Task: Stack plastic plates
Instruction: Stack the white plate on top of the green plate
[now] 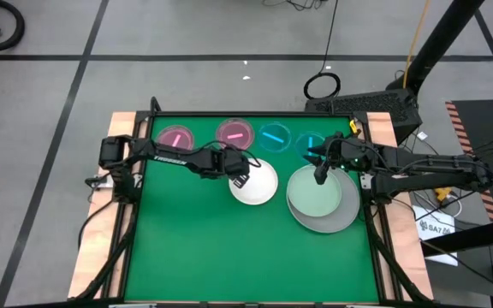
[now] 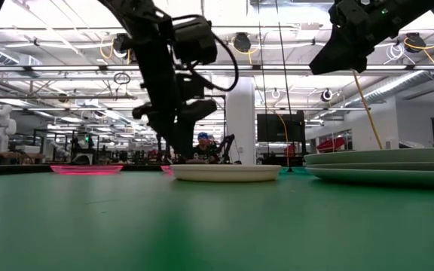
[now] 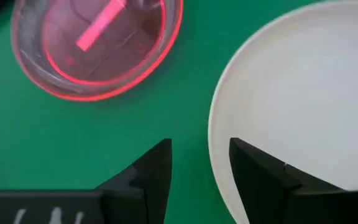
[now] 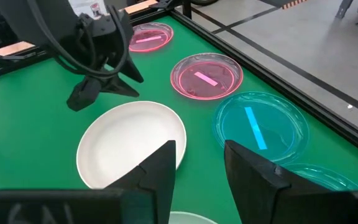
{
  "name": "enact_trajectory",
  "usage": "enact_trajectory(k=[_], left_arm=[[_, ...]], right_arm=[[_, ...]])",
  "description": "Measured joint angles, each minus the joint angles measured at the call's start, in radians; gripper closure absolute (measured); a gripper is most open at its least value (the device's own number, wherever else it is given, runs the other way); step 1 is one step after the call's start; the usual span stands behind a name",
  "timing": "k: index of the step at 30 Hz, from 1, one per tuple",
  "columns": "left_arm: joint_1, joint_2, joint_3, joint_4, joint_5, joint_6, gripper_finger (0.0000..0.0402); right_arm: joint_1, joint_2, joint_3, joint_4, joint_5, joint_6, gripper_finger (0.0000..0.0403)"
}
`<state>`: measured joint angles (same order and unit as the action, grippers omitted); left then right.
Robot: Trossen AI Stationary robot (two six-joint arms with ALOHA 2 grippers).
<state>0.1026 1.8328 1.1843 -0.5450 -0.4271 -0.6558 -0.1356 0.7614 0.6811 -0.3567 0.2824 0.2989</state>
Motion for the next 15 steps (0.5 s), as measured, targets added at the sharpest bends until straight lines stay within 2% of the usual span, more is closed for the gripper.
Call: enact_trajectory(k=[8,15], left_arm=[[0.016,0.006,-0.043,0.078,0.014,0.002,0.0234],[0.015,0.081,-0.044,0.112,0.037,0.003,0.0234]], right_arm=[[0.0,0.0,0.0,-0.001,0.0,-0.002,0.0271],[0.0,0.0,0.0,-0.016,0.0,-0.003,0.0271]])
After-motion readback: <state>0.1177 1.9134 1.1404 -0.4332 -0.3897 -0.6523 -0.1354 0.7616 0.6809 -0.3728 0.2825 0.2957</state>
